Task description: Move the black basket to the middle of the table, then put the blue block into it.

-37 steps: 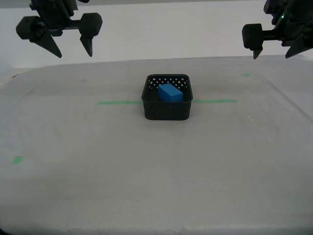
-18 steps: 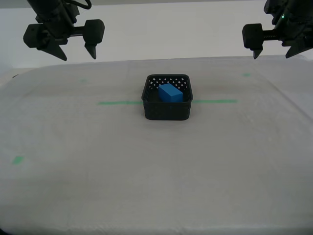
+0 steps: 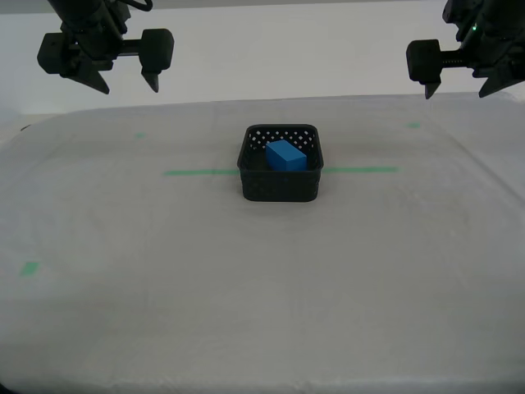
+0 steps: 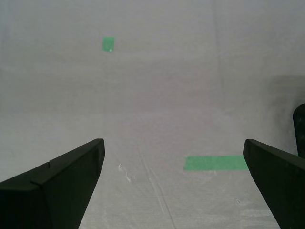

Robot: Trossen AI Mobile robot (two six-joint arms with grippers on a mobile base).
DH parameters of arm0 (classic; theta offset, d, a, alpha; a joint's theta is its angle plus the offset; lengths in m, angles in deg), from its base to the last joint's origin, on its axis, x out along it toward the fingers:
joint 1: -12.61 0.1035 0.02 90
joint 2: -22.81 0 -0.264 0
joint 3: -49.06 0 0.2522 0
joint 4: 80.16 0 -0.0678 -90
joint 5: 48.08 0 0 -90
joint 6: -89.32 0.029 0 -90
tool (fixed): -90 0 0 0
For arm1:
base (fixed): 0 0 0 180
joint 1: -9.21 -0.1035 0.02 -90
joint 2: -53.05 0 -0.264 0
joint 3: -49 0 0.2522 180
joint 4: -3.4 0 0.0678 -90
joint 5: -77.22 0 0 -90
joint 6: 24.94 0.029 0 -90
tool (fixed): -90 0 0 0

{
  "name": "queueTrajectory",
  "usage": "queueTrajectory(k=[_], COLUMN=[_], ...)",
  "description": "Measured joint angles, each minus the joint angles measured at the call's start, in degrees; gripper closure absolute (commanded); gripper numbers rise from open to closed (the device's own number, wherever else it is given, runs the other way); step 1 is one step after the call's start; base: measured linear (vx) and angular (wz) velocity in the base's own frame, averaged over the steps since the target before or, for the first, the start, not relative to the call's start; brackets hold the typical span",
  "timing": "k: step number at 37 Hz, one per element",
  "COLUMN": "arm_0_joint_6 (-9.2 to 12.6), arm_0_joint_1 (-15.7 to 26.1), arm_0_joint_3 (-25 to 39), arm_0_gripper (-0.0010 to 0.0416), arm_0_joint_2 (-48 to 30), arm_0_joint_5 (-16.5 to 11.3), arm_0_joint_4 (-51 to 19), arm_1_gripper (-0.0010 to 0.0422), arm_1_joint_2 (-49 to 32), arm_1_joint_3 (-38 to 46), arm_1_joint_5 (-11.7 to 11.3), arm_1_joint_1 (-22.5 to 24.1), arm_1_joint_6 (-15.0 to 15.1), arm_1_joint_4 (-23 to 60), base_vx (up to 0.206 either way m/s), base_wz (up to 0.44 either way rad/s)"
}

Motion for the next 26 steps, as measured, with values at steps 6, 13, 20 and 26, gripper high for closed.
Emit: queueTrajectory(k=[6,13,20,26], arm_0_joint_6=[-0.02,0.0,-0.02,-0.02], arm_0_joint_1=[-0.02,0.04,0.0,-0.02], arm_0_joint_3=[0.0,0.0,0.0,0.0], arm_0_gripper=[0.0007,0.0007,0.0007,0.0007], arm_0_joint_2=[0.0,0.0,0.0,0.0], arm_0_joint_5=[0.0,0.0,0.0,0.0], arm_0_joint_4=[0.0,0.0,0.0,0.0], arm_1_gripper=[0.0012,0.0012,0.0012,0.0012], arm_1_joint_2=[0.0,0.0,0.0,0.0], arm_1_joint_3=[0.0,0.0,0.0,0.0], arm_1_joint_5=[0.0,0.0,0.0,0.0], arm_1_joint_1=[0.0,0.0,0.0,0.0], arm_1_joint_6=[0.0,0.0,0.0,0.0], arm_1_joint_4=[-0.02,-0.04,-0.07,-0.13], base_vx=[0.0,0.0,0.0,0.0], base_wz=[0.0,0.0,0.0,0.0])
